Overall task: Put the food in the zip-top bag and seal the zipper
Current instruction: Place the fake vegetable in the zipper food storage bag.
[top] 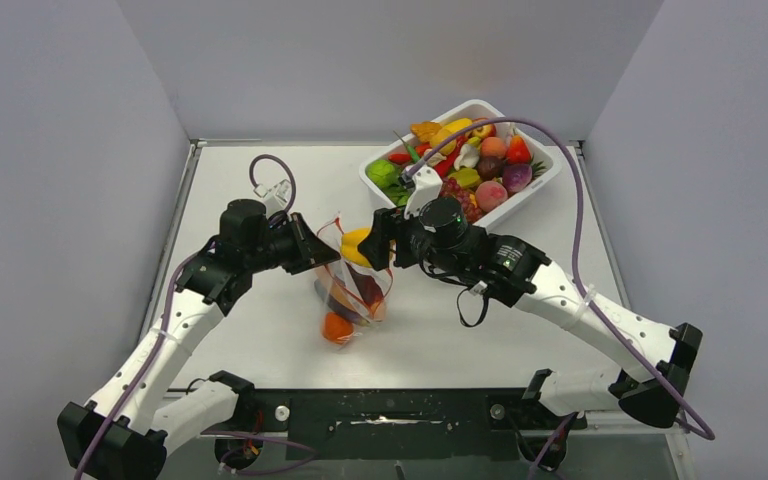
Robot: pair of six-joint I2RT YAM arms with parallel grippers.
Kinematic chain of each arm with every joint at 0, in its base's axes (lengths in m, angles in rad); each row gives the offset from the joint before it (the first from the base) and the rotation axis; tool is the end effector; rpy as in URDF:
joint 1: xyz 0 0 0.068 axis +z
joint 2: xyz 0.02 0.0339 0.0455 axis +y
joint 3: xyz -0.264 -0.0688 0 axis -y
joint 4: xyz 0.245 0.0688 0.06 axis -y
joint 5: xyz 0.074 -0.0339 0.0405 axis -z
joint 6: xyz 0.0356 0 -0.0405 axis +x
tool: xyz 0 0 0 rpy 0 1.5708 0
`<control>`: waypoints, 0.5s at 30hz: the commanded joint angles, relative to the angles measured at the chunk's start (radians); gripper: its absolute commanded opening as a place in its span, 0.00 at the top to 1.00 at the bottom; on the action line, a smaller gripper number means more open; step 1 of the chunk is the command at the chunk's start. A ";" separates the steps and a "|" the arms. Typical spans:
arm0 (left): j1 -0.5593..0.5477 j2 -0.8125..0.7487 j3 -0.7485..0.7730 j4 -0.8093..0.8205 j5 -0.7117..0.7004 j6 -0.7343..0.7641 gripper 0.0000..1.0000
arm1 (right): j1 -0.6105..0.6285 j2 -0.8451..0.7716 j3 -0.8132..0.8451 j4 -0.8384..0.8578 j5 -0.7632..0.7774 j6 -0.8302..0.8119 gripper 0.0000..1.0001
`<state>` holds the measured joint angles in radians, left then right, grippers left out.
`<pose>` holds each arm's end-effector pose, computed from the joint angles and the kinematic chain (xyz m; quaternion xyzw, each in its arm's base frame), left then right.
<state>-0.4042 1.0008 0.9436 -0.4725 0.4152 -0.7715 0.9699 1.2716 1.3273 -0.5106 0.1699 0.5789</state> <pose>0.1944 -0.0988 0.3278 -0.0542 0.8534 -0.4187 0.3058 0.1641 0.2288 0.3914 -0.1201 0.8379 0.3174 0.4274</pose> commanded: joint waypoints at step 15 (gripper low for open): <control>0.003 0.022 0.095 0.064 0.043 0.009 1.00 | 0.010 0.108 0.095 -0.127 -0.045 0.035 0.44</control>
<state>-0.4042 1.0290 0.9630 -0.4671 0.4313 -0.7715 0.9703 1.3231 1.3460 -0.5915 0.1184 0.6033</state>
